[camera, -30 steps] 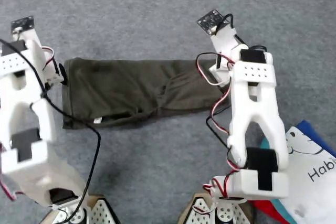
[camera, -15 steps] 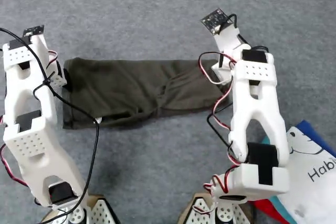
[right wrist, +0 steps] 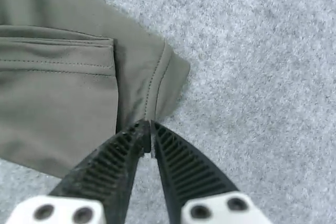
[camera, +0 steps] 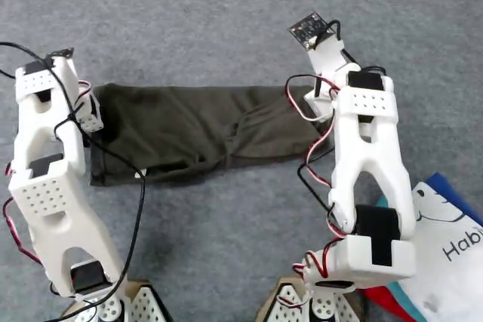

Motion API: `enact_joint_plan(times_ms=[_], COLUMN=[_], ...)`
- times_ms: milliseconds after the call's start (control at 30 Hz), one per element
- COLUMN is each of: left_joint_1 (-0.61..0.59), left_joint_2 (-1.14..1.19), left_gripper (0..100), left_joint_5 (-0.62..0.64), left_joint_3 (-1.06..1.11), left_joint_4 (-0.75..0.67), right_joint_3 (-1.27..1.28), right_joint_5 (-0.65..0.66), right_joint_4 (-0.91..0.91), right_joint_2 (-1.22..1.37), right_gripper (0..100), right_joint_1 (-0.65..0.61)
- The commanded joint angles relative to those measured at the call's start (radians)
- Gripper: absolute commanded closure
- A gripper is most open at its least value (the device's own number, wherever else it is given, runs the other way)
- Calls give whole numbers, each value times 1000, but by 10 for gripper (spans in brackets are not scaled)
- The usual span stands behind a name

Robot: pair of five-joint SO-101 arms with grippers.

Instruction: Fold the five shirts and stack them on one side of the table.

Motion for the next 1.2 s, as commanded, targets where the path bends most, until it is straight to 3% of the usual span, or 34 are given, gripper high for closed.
enact_joint_plan(times_ms=[0,300,533,700,833,1000,1167], left_joint_1=[9,29,-77,-135,-150,-89,92], left_joint_2=[65,114,84,91,94,84,82], left_gripper=[924,981,981,981,981,981,981], left_joint_5=[31,32,37,-3,-3,3,60], left_joint_3=[-26,-92,-166,-342,-450,-491,-493], left_joint_4=[3,68,110,229,293,324,324], right_joint_3=[2,2,4,62,71,124,173], right_joint_5=[-3,-3,-18,-63,-172,-269,-331], right_joint_4=[-18,-18,-32,-133,-199,-324,-414], right_joint_2=[-2,-2,-5,-12,-2,-4,-1], right_gripper=[988,989,989,989,989,988,987], right_joint_1=[12,10,21,71,133,208,259])
